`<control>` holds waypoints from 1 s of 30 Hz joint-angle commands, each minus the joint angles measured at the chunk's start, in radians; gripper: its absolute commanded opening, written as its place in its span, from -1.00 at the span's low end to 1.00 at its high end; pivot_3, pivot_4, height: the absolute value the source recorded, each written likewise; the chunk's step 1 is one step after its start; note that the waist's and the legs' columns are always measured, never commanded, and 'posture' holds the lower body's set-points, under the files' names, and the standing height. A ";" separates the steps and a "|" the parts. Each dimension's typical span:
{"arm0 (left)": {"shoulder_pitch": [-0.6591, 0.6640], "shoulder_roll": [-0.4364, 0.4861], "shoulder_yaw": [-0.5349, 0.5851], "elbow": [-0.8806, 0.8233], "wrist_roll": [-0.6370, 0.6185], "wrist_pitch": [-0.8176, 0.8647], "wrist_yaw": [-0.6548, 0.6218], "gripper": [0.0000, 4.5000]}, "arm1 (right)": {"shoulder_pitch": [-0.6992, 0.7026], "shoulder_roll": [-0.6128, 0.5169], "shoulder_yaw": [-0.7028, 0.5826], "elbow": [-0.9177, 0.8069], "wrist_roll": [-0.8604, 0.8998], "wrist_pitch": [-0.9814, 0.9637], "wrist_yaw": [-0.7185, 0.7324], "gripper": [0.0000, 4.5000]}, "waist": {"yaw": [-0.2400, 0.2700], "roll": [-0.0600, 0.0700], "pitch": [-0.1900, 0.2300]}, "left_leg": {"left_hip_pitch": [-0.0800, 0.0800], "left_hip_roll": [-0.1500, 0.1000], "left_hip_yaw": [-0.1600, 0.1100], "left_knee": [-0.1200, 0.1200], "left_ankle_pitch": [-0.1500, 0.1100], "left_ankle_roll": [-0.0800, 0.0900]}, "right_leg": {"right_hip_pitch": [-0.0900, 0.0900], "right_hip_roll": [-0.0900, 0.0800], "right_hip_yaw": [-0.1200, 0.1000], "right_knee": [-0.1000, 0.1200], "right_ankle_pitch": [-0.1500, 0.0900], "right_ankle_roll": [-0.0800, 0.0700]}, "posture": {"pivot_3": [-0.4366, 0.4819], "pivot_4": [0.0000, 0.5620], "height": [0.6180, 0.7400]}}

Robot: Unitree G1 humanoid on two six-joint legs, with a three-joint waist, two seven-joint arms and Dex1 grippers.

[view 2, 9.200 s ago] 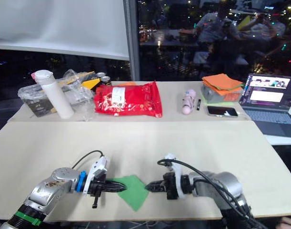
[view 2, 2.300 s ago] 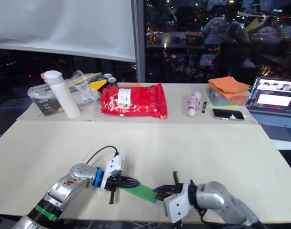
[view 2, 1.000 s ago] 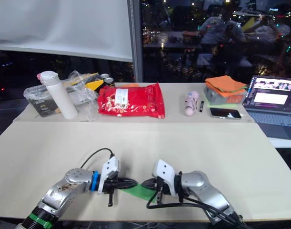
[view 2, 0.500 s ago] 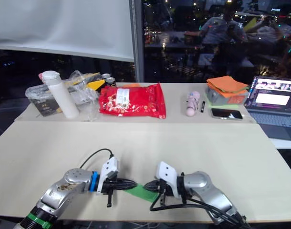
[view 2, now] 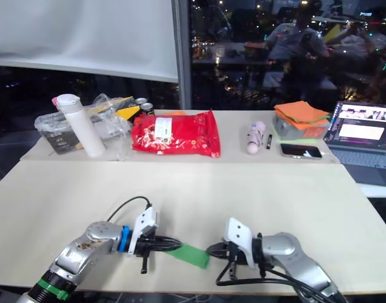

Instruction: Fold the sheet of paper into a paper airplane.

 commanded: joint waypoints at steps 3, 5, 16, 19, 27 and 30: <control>0.012 0.010 -0.030 0.050 0.038 0.004 -0.001 -1.00 | 0.026 -0.036 -0.050 -0.016 0.032 0.002 0.027 -0.99 | 0.001 0.000 0.000 | 0.000 0.000 0.000 0.000 0.000 0.000 | 0.000 0.000 0.000 0.000 0.000 0.000 | -0.05 -0.47 0.76; 0.013 0.010 -0.031 0.050 0.036 0.003 -0.003 -1.00 | 0.014 -0.028 -0.071 -0.052 0.063 0.008 0.026 -0.99 | 0.001 0.000 0.000 | -0.001 0.000 0.000 0.000 0.000 0.000 | 0.000 0.000 0.000 0.000 0.000 0.000 | -0.05 -0.47 0.76; 0.015 0.010 -0.028 0.047 0.032 0.000 -0.014 -1.00 | -0.055 0.000 0.010 -0.121 0.025 0.084 0.015 -0.99 | 0.000 0.002 0.000 | -0.004 0.000 0.000 0.000 0.000 0.000 | -0.004 0.000 0.000 0.001 0.000 0.000 | -0.05 -0.47 0.76; 0.020 0.012 -0.027 0.037 0.031 0.003 -0.013 -1.00 | -0.024 0.007 0.062 -0.072 -0.020 0.039 0.015 -0.99 | 0.001 0.001 0.000 | -0.005 0.000 0.000 0.000 0.000 0.000 | -0.005 0.000 0.000 0.000 0.000 0.000 | -0.05 -0.47 0.76; 0.018 0.018 -0.021 0.034 0.024 -0.020 -0.032 -1.00 | 0.052 -0.021 0.081 -0.029 -0.044 -0.032 0.021 -0.99 | -0.001 0.001 -0.001 | -0.004 0.000 0.000 0.000 0.000 0.000 | -0.004 0.000 0.000 0.001 0.000 0.000 | -0.05 -0.47 0.76; 0.016 0.007 -0.013 0.026 0.006 -0.022 -0.037 -1.00 | 0.064 -0.033 0.061 -0.041 -0.027 -0.038 0.021 -0.99 | -0.001 0.000 -0.001 | -0.005 0.000 0.000 0.000 0.000 0.000 | -0.004 0.000 0.000 0.000 0.000 0.000 | -0.05 -0.47 0.76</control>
